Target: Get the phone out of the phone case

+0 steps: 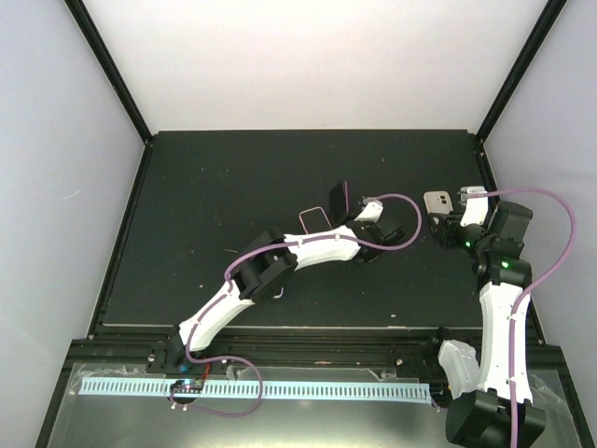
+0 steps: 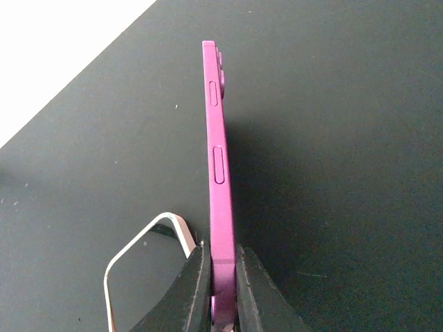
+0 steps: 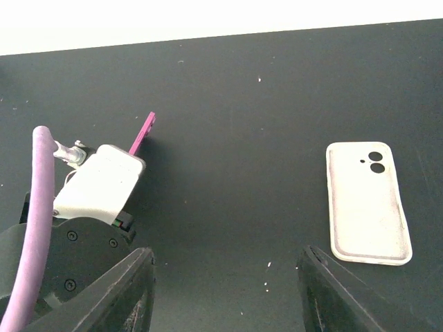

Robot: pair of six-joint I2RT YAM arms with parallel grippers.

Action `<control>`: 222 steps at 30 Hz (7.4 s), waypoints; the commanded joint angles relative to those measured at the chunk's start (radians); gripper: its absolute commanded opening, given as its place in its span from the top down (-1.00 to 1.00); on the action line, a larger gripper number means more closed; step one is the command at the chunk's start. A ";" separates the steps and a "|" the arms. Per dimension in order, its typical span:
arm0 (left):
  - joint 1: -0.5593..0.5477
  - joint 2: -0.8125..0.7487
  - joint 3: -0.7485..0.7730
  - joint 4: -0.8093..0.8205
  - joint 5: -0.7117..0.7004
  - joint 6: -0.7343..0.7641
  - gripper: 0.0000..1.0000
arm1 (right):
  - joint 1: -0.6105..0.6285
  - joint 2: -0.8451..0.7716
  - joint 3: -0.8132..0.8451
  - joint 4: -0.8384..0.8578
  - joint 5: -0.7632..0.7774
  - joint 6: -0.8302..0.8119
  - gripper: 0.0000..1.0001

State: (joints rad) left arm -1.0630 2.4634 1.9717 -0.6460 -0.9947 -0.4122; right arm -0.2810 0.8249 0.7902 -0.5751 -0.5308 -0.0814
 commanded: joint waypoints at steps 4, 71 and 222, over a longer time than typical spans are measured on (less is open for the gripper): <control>0.000 0.045 0.001 -0.062 0.275 -0.007 0.93 | 0.003 0.012 0.000 0.010 -0.011 0.006 -0.13; 0.362 -0.059 0.094 -0.439 0.821 -0.711 -0.98 | 0.003 -0.099 0.020 -0.073 -0.083 -0.107 -0.14; 0.386 -1.130 -1.033 1.189 1.854 -0.280 0.07 | 0.459 0.138 0.197 -0.088 -0.709 0.004 0.99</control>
State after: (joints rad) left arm -0.6701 1.3258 0.9211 0.5671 0.7975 -0.7307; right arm 0.1764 0.9699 0.9737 -0.7753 -1.1599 -0.1497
